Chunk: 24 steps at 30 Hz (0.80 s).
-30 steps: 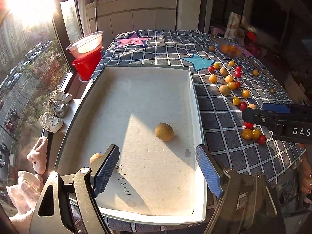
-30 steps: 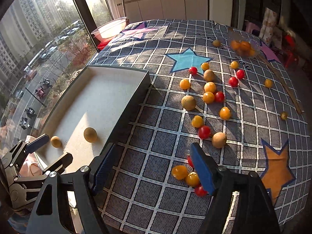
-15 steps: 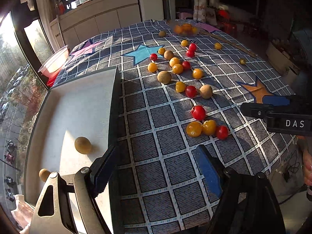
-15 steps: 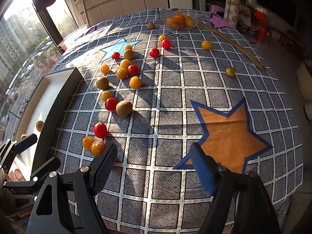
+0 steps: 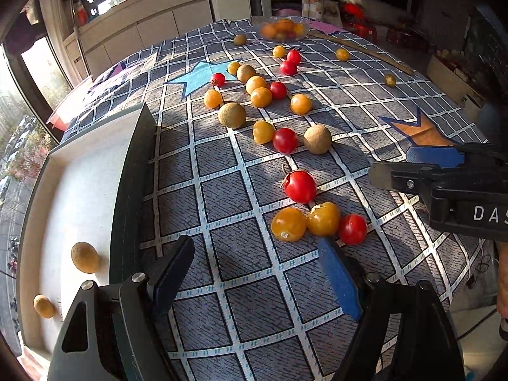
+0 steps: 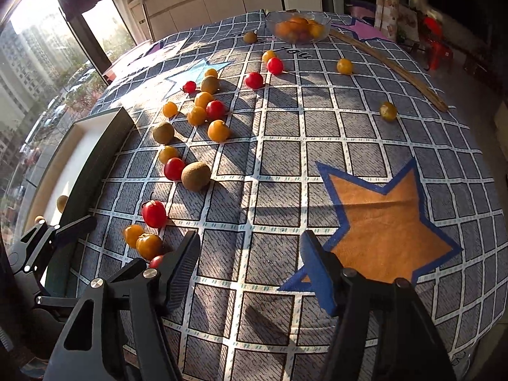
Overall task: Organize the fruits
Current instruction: 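Move the left gripper back over the fruit on the cloth, then grasp a yellow tomato with the left gripper while the right gripper holds a kiwi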
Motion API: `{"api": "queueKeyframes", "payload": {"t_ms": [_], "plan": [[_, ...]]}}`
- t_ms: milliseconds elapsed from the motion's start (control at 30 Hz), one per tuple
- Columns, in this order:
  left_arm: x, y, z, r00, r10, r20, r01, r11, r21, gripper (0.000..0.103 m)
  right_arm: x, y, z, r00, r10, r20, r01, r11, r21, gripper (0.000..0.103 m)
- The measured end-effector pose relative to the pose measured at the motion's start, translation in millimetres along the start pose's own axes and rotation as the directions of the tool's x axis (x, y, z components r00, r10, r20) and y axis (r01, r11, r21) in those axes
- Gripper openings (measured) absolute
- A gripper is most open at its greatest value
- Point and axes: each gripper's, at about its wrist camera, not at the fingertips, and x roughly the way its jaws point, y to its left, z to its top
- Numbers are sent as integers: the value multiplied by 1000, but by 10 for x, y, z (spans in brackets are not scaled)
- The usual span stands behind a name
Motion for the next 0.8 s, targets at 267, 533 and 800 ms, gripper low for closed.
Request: {"api": "queueKeyframes", "payload": {"t_ms": [267, 533, 800], "plan": [[65, -32, 79, 1000, -12, 8, 12, 1000, 5, 80, 209, 151, 215, 997, 69, -15, -70, 997, -43, 57], [87, -42, 134, 999, -41, 7, 41, 999, -8, 64, 319, 254, 322, 997, 79, -22, -81, 993, -83, 40], [70, -70, 130, 998, -65, 14, 66, 997, -37, 35, 350, 345, 315, 998, 62, -15, -63, 990, -124, 26]]}}
